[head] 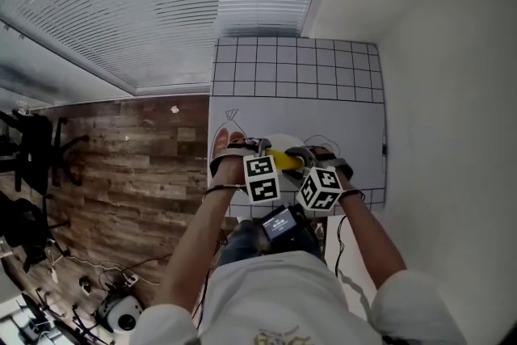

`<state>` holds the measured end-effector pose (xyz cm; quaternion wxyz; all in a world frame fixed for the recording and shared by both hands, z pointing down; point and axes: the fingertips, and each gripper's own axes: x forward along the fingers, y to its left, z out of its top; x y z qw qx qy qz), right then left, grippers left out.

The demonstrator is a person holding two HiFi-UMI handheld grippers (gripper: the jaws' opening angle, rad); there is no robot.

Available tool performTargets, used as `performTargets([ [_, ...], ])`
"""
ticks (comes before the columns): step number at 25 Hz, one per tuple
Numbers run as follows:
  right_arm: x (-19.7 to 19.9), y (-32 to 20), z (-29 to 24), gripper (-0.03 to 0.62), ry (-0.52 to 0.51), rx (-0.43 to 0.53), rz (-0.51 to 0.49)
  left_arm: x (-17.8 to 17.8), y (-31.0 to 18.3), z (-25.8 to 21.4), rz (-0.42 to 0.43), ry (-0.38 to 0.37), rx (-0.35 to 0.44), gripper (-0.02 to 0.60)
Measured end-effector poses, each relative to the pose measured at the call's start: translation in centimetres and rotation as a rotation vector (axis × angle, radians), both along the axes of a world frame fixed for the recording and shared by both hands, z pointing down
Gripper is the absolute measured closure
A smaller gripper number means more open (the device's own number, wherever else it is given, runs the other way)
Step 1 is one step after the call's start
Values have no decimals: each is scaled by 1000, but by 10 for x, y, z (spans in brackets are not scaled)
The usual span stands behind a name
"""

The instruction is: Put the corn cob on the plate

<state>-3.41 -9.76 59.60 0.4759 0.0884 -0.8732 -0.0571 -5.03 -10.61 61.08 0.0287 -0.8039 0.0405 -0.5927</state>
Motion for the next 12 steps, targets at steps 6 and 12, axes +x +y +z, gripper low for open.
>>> performTargets([
  [6,10,-10,20,375,19,-17,-50,9,-9,18,-68,-18,4,301],
  [12,18,-13,35,375,36,-13,-106,16,-11,32,-127,-27,-4,299],
])
